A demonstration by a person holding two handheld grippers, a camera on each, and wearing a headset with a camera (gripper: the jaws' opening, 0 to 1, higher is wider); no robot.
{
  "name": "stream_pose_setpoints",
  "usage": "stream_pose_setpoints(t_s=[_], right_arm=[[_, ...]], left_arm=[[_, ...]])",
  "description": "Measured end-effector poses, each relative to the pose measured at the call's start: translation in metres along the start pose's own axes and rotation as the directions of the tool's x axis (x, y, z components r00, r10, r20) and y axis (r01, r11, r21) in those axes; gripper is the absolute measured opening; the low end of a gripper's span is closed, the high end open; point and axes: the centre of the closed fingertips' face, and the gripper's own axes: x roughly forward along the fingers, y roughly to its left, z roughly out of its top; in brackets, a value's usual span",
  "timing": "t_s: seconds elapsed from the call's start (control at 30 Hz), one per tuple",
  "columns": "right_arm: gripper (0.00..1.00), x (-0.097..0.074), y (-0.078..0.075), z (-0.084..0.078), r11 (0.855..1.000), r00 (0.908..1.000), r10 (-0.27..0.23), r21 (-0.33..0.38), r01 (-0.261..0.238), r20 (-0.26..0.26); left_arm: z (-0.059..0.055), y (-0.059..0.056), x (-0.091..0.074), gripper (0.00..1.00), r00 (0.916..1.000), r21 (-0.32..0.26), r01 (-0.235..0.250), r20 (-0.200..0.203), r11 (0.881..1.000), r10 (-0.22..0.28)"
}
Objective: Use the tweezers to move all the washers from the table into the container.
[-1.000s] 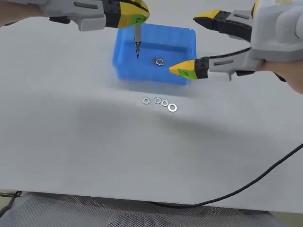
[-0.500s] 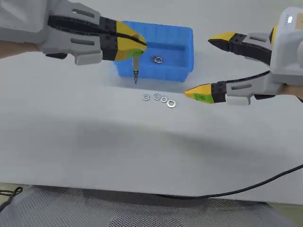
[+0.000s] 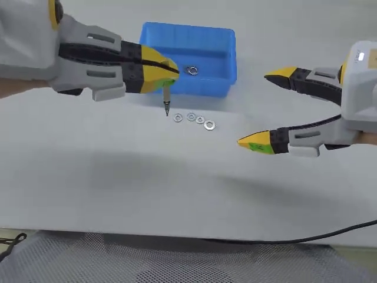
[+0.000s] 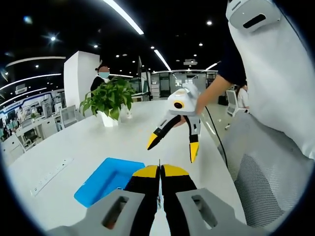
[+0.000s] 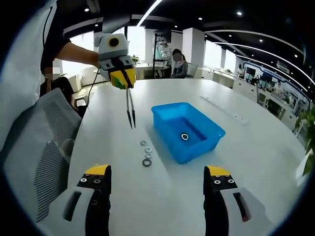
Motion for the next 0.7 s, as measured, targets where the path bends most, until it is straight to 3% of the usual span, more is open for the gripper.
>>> stream_pose_setpoints(t_s=[0.13, 0.27, 0.4, 0.7], right_arm=[[0.78, -0.001, 0.005, -0.005, 1.0, 1.0, 0.005, 0.014, -0.005, -0.006], [0.79, -0.004, 0.009, -0.01, 1.0, 0.9998, 0.016, 0.023, -0.016, -0.015], [0.83, -0.004, 0.014, -0.014, 0.999, 0.9991, 0.037, 0.041, -0.036, -0.021], [0.93, -0.001, 0.021, -0.016, 0.994, 0.9963, 0.085, 0.071, -0.084, -0.014]], left_arm=[[-0.008, -0.001, 0.005, 0.04, 0.9999, 0.0, 0.004, -0.012, 1.0, -0.004], [-0.007, 0.001, 0.006, 0.04, 1.0, 0.0, -0.005, -0.003, 1.0, 0.005], [-0.007, 0.01, 0.007, 0.04, 0.9993, -0.019, -0.034, 0.013, 0.999, 0.034], [-0.01, 0.009, 0.014, 0.04, 0.9996, -0.039, -0.02, 0.019, 0.999, 0.021]])
